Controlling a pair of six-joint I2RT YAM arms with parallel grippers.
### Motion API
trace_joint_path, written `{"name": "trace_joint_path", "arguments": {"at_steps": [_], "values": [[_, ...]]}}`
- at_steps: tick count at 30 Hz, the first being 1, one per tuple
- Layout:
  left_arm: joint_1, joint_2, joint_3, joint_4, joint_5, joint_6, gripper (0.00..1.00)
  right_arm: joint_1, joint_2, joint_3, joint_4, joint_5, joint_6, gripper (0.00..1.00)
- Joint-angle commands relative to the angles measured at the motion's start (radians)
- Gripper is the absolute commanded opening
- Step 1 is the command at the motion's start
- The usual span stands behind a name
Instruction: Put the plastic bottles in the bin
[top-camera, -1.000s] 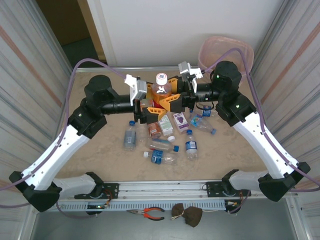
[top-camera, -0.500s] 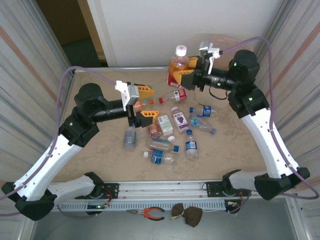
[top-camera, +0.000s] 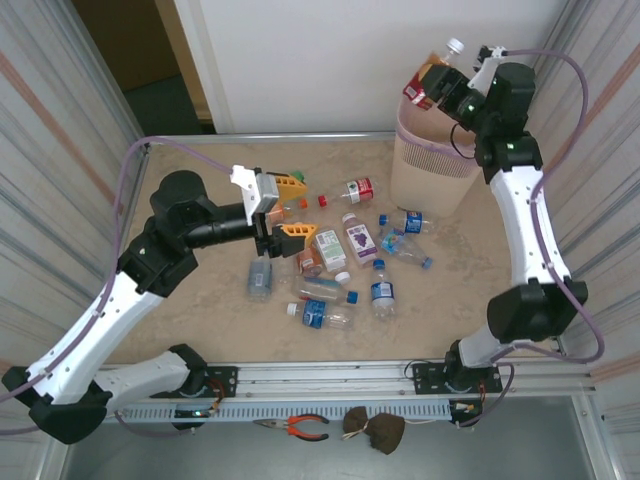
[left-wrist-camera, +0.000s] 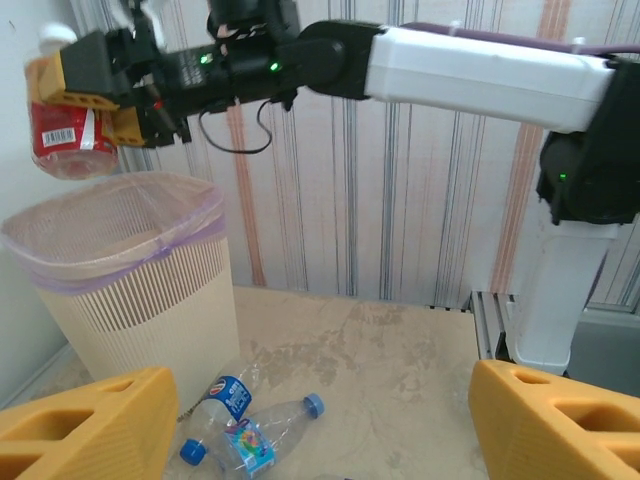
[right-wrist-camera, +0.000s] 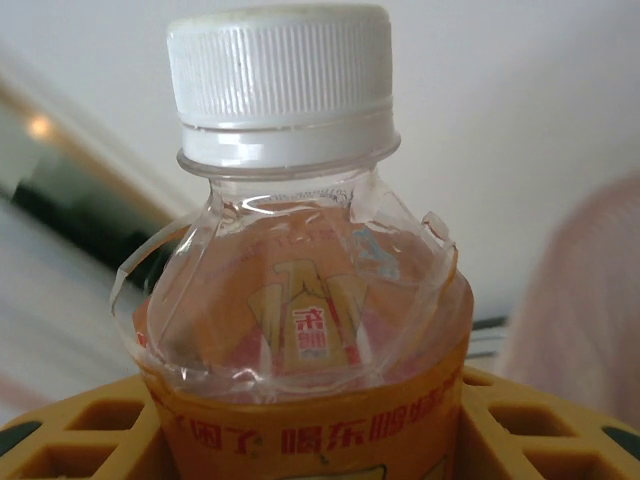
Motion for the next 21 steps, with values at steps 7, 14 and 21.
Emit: {"name": "trace_joint_path", "arguments": {"at_steps": [7,14,21], "values": [[-0.005,-0.045,-0.033,-0.007,-0.043,-0.012,0.77,-0.029,0.23,0.085,0.103,0.134,0.492,0.38],[-0.005,-0.056,-0.052,-0.016,-0.062,-0.005,0.77,-0.028,0.363,0.248,-0.156,0.266,0.705,0.41],[-0.006,-0.054,-0.058,-0.034,-0.076,0.005,0.77,-0.036,0.463,0.328,-0.305,0.337,0.868,0.45]]}}
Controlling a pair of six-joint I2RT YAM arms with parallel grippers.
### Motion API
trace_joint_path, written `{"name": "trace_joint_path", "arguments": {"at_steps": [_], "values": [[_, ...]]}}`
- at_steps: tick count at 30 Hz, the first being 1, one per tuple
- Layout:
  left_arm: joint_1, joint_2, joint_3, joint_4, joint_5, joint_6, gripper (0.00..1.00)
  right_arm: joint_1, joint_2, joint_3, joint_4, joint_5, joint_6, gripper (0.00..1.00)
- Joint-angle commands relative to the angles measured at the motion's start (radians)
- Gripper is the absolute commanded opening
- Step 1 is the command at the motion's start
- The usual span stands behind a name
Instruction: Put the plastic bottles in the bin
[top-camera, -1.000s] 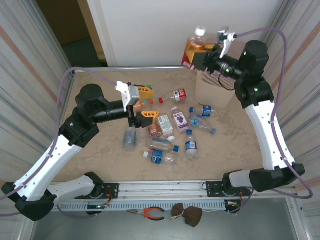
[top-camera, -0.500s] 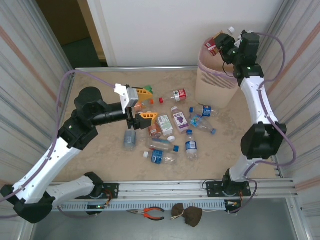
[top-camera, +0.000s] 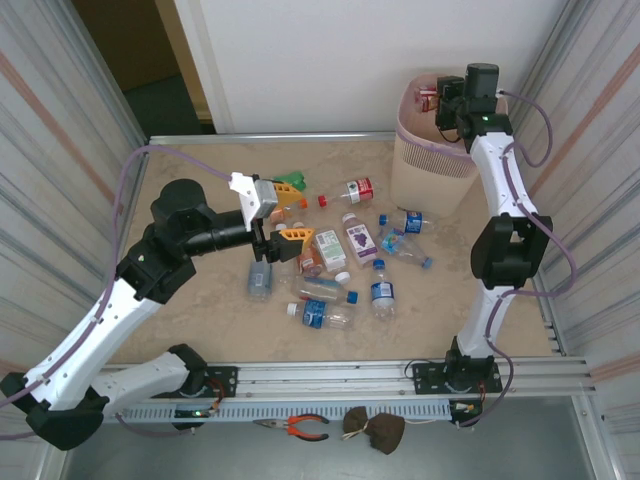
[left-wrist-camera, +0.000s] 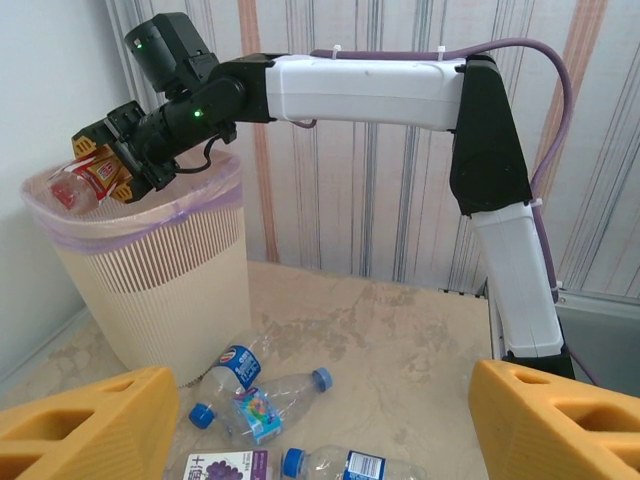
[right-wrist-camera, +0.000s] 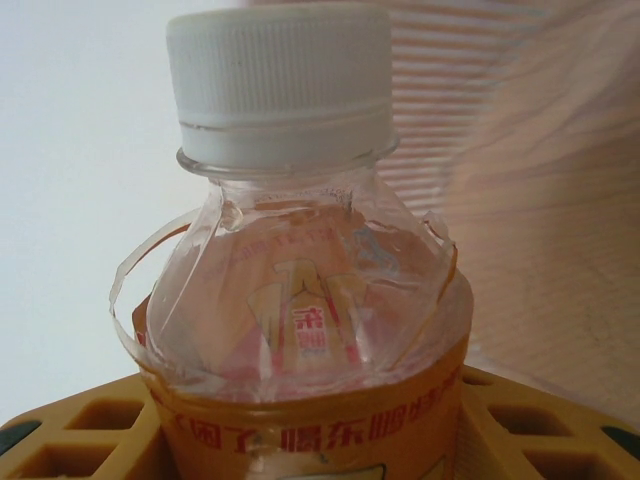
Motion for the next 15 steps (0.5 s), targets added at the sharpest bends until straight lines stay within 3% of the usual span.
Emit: {"name": "trace_joint_path", "arguments": {"at_steps": [1,7,15], "values": [[-0.006,-0.016,-0.003,-0.014,-0.024,0.011,0.77,-0.008,0.075,0.083,-0.139,0.061,0.125,0.46],[-0.005,-0.019,-0.01,-0.017,-0.036,0.016,0.77,-0.006,0.21,0.287,-0.315,0.063,0.185,0.49],[-0.006,-0.028,-0.014,-0.029,-0.056,0.021,0.77,0.021,0.291,0.3,-0.333,0.079,0.291,0.52]]}}
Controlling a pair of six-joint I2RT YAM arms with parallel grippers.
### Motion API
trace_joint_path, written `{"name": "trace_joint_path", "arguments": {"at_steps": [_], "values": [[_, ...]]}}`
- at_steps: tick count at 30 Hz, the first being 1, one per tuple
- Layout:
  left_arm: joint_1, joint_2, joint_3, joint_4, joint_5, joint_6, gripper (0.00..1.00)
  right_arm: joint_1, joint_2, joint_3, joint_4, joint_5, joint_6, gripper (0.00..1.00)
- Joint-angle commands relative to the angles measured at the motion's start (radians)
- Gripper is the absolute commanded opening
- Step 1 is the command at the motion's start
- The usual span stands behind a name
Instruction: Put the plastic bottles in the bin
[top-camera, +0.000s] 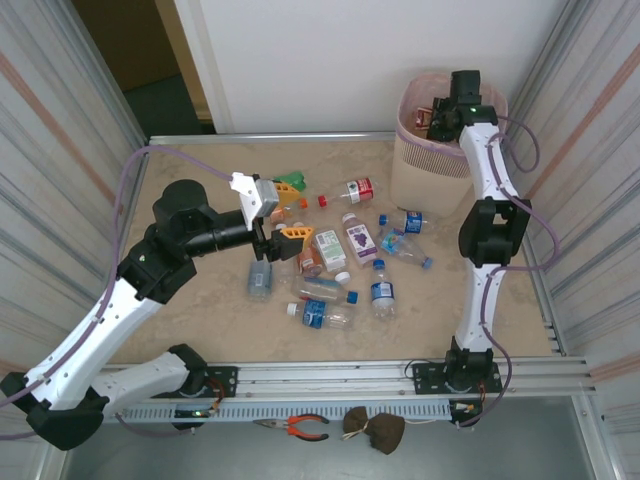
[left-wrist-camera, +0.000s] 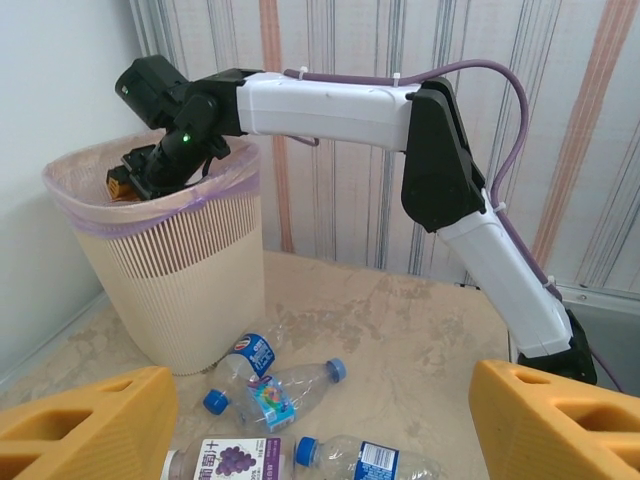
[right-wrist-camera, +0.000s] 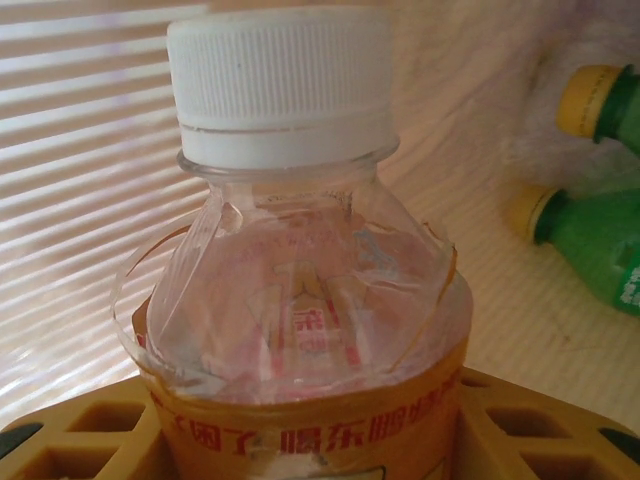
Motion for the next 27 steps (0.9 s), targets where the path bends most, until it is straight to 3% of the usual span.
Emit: {"name": "trace_joint_path", "arguments": {"at_steps": [1,11,16,22,27], "values": [[-0.005,-0.028,-0.009,-0.024,-0.018,0.015,0.77,0.015,0.049,0.034,-0.037,0.025,0.076,0.52],[-0.004,-0.081,-0.038,-0.018,-0.057,0.011,0.78,0.023,0.125,0.033,-0.049,0.047,0.103,0.57],[-0.005,-0.084,-0.044,-0.015,-0.055,0.002,0.78,0.025,0.131,0.037,-0.058,0.048,0.11,0.65],[-0.004,-0.091,-0.06,-0.005,-0.064,-0.008,0.78,0.028,0.115,0.053,-0.081,0.057,0.106,0.81],[-0.004,-0.096,-0.07,-0.001,-0.065,-0.015,0.78,0.028,0.093,0.073,-0.1,0.057,0.098,0.85]]}}
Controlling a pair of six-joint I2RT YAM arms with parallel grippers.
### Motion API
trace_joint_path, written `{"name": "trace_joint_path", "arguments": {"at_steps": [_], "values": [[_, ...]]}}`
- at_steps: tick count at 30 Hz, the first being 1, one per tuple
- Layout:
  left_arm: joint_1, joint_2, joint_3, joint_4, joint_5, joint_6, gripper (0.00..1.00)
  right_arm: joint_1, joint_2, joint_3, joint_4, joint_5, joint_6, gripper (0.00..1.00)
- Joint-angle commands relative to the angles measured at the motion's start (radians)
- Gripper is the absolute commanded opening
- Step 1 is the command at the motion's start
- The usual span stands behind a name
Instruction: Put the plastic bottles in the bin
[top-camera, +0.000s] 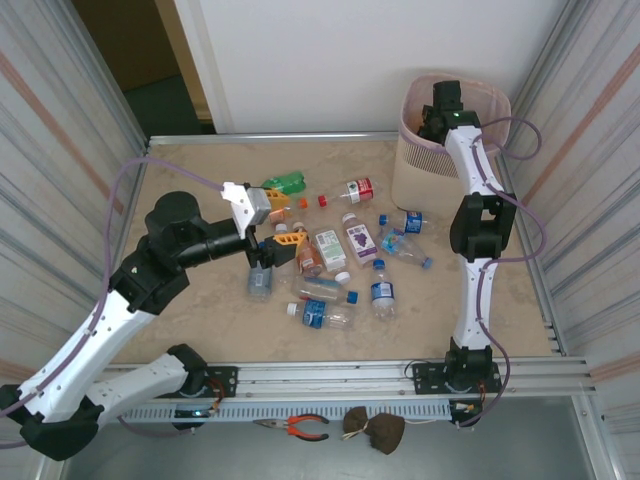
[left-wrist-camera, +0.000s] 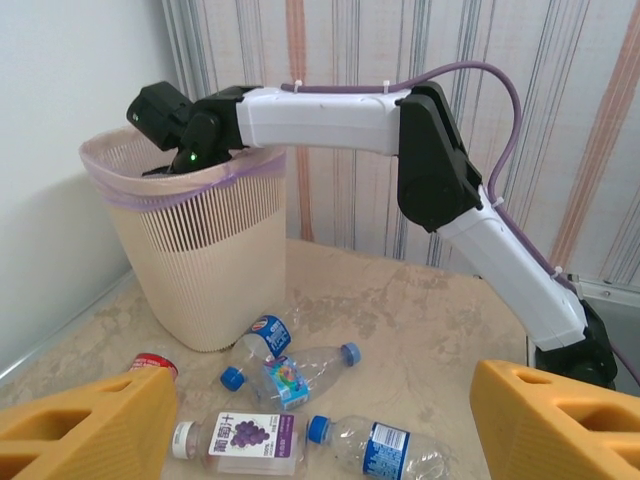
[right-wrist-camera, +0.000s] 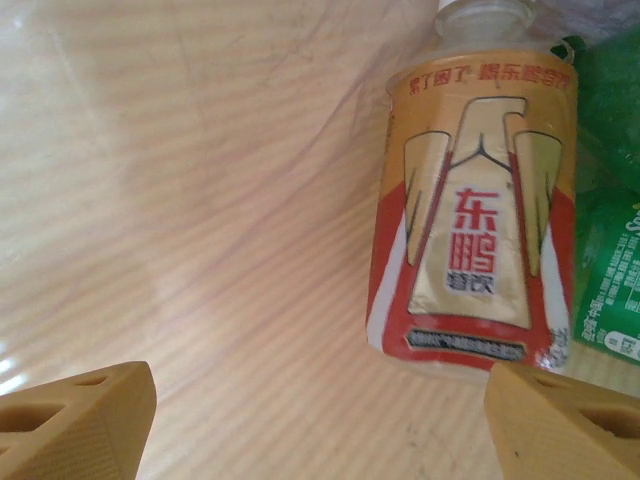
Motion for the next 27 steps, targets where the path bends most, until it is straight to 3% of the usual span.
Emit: {"name": "trace_joint_path", "arguments": {"at_steps": [1,27], "values": [[-0.005,-0.024,-0.009,0.017,-0.011,-0.013,0.78,-0.006,-0.01,0.033,-0.055,0.01,0.032,0.85],[-0.004,0.015,-0.024,-0.064,-0.151,-0.072,0.77,-0.013,-0.292,-0.032,0.018,0.011,-0.111,0.83]]}}
